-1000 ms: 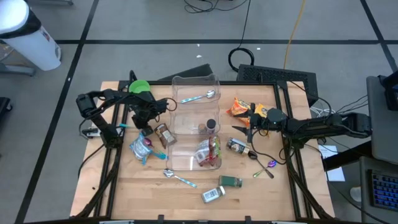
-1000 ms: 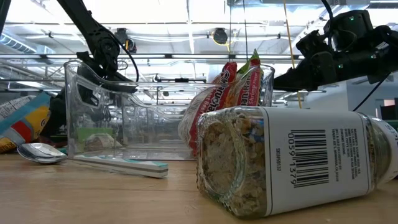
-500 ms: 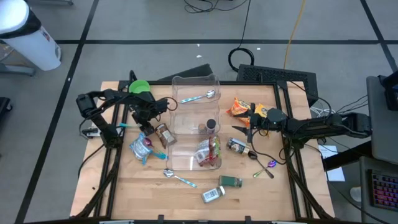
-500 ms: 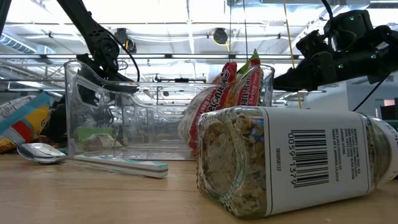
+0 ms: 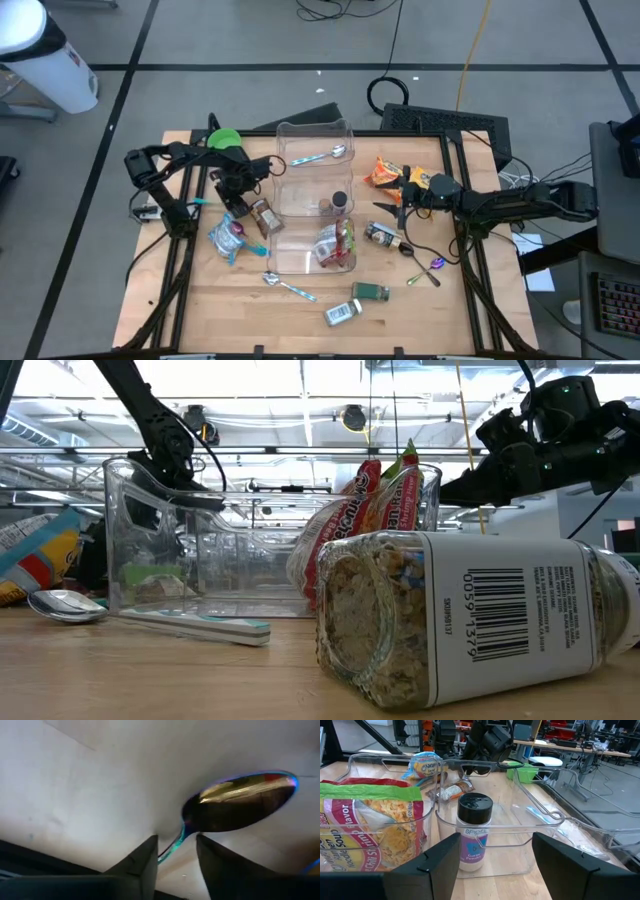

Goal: Pick & Place Food Item
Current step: Put the top blue spoon into the top transparent bin, then put the yellow noodle pack into the bottom transparent bin

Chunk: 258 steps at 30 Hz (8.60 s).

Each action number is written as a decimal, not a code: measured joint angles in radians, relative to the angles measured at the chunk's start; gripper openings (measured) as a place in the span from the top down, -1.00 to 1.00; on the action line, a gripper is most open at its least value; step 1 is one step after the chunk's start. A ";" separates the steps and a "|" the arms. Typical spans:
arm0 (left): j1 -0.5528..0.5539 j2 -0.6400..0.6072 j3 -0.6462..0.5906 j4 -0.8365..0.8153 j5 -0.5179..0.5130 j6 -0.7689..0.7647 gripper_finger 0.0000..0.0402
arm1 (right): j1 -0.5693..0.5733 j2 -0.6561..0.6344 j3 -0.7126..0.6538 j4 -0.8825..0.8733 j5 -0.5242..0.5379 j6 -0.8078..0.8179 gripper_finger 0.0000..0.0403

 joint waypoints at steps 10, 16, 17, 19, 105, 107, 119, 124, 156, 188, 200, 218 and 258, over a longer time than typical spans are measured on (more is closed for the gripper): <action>0.000 0.044 0.039 -0.107 -0.020 0.081 0.94 | 0.000 0.000 0.000 0.008 0.000 0.000 -0.19; 0.000 0.008 0.151 -0.295 -0.090 0.047 0.97 | 0.000 0.000 0.000 0.022 0.000 0.006 -0.19; 0.000 -0.001 0.170 -0.308 -0.094 0.045 0.97 | 0.000 0.000 0.000 0.022 0.000 0.011 -0.19; 0.000 -0.022 0.209 -0.324 -0.103 0.035 0.97 | 0.000 0.000 0.000 0.022 0.000 0.015 -0.19; -0.195 -0.227 0.326 0.911 -0.242 0.262 0.97 | 0.291 0.002 0.000 0.148 0.393 0.066 -0.19; -0.158 -0.191 0.415 0.808 -0.239 0.261 0.98 | 0.271 0.002 0.000 0.141 0.391 0.066 -0.19; -0.065 0.174 0.877 0.396 -0.152 0.254 0.97 | 0.253 0.002 0.000 0.051 0.389 0.089 -0.02; -0.064 0.320 1.016 0.270 -0.130 0.243 0.97 | 0.253 0.002 0.000 0.051 0.389 0.095 0.02; -0.068 0.502 1.154 0.097 -0.138 0.243 0.99 | 0.248 0.002 0.000 0.059 0.393 0.149 0.03; -0.066 0.568 1.154 0.058 -0.082 0.319 0.55 | 0.248 0.002 0.000 0.058 0.392 0.147 0.05; -0.066 0.561 1.273 0.028 -0.115 0.359 0.15 | 0.248 0.002 0.000 0.051 0.391 0.148 0.05; -0.084 0.372 1.369 -0.251 0.359 0.393 0.00 | 0.249 0.002 0.000 -0.059 0.390 0.161 0.05; -0.754 -0.689 -0.303 1.566 -0.347 -0.108 0.15 | 0.283 0.002 0.000 -0.059 0.335 0.290 0.05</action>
